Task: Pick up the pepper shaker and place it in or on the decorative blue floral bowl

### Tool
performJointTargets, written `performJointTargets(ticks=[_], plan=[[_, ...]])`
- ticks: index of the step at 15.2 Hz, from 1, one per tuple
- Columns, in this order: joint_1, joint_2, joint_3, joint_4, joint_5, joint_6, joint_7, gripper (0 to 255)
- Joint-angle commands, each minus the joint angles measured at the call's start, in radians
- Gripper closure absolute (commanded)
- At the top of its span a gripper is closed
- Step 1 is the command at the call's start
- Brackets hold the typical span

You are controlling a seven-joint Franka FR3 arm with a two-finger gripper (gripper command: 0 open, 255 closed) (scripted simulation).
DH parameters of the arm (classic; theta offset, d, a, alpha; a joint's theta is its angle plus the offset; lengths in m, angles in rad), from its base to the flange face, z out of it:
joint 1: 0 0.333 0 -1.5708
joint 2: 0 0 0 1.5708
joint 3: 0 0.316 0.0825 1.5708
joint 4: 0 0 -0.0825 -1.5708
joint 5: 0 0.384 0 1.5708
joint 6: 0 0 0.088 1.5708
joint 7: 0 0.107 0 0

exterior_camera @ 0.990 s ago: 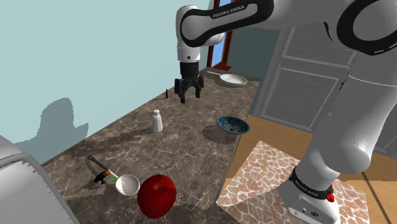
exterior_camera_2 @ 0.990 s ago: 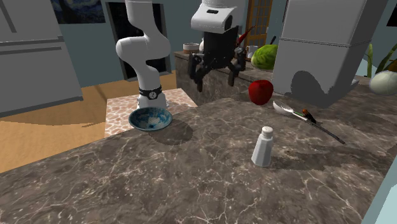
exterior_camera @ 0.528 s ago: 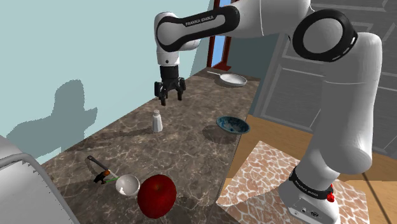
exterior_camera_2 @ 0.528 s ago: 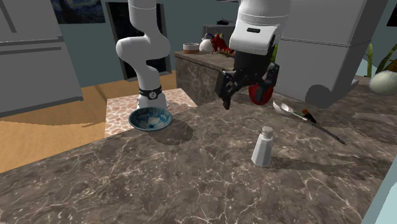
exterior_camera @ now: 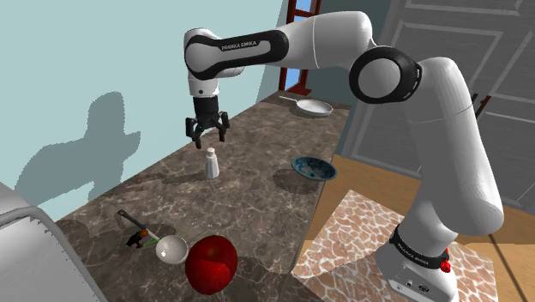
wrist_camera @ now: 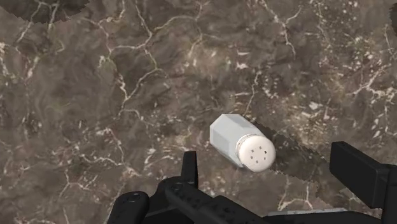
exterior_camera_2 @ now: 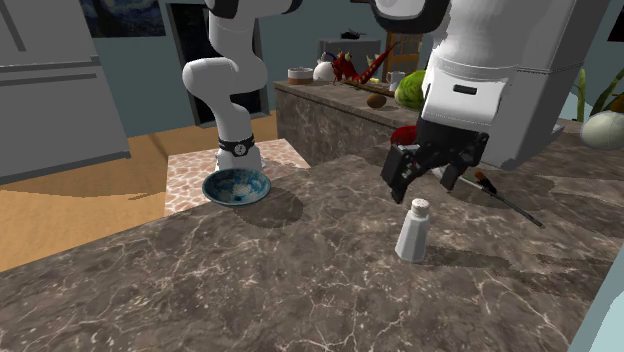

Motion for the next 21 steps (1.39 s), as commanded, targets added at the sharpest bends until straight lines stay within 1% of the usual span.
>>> performJointTargets(ticks=[1, 5, 12, 13, 21], plan=[[0.0, 0.001, 0.0, -0.026, 0.0, 0.028, -0.002, 0], [0.001, -0.003, 0.0, -0.08, 0.001, 0.078, -0.004, 0], [0.001, -0.003, 0.0, -0.08, 0.001, 0.078, -0.004, 0], [0.001, -0.003, 0.0, -0.08, 0.001, 0.078, -0.004, 255], [0.001, -0.007, 0.0, -0.086, 0.002, 0.08, -0.004, 255]])
